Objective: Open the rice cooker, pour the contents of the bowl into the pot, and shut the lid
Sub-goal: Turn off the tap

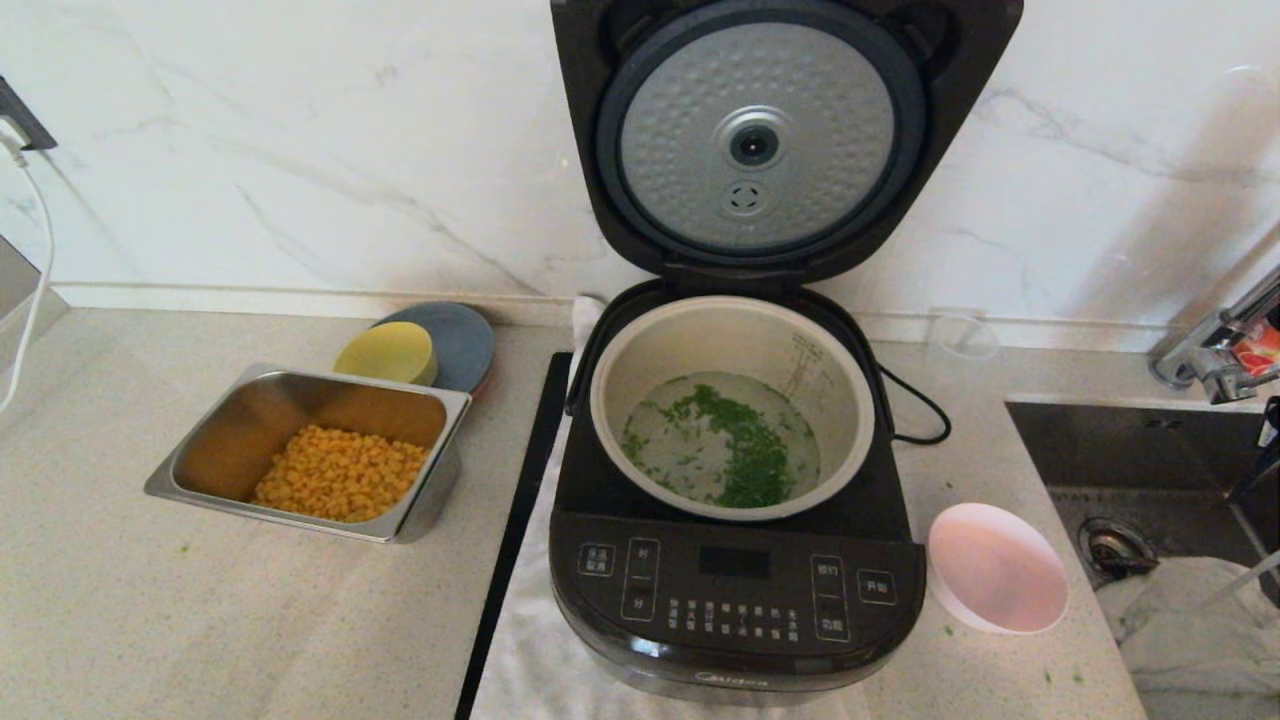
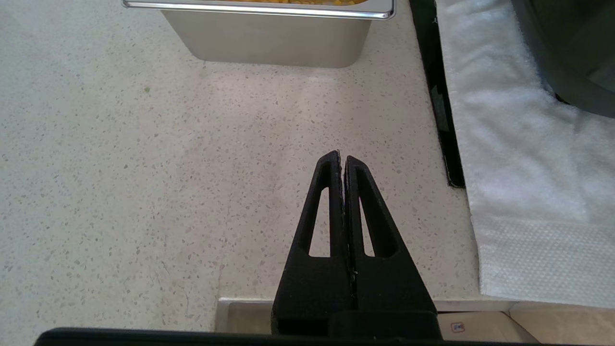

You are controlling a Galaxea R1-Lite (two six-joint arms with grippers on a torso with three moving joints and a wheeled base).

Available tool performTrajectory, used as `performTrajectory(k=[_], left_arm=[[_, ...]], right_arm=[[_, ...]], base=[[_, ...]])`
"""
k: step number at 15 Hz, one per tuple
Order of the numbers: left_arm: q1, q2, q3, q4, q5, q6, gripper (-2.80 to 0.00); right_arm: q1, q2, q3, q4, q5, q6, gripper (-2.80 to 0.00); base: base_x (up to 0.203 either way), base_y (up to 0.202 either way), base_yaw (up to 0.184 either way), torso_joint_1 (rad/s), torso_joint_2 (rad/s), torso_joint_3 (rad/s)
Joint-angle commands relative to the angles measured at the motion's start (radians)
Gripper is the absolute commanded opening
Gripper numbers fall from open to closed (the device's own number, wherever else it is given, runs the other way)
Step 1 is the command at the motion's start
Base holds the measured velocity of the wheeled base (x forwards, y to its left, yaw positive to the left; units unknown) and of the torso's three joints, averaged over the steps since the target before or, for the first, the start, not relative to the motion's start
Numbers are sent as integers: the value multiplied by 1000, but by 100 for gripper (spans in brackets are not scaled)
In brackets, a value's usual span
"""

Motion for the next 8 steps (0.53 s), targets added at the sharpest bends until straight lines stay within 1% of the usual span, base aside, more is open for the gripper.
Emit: performTrajectory(k=[1,3,8], left_arm=[[0,-1,0,0,-1,0,-280],[0,-1,0,0,-1,0,-280],[0,-1,0,0,-1,0,-280]], right_arm=[[-1,46,-30,-5,-11,1,-280],[-2,75,-62,-16,-43,-2,-280],[-5,149,-129,-65,-66,-21,-280]], base=[[0,0,0,0,0,0],[0,0,0,0,0,0],[0,0,0,0,0,0]])
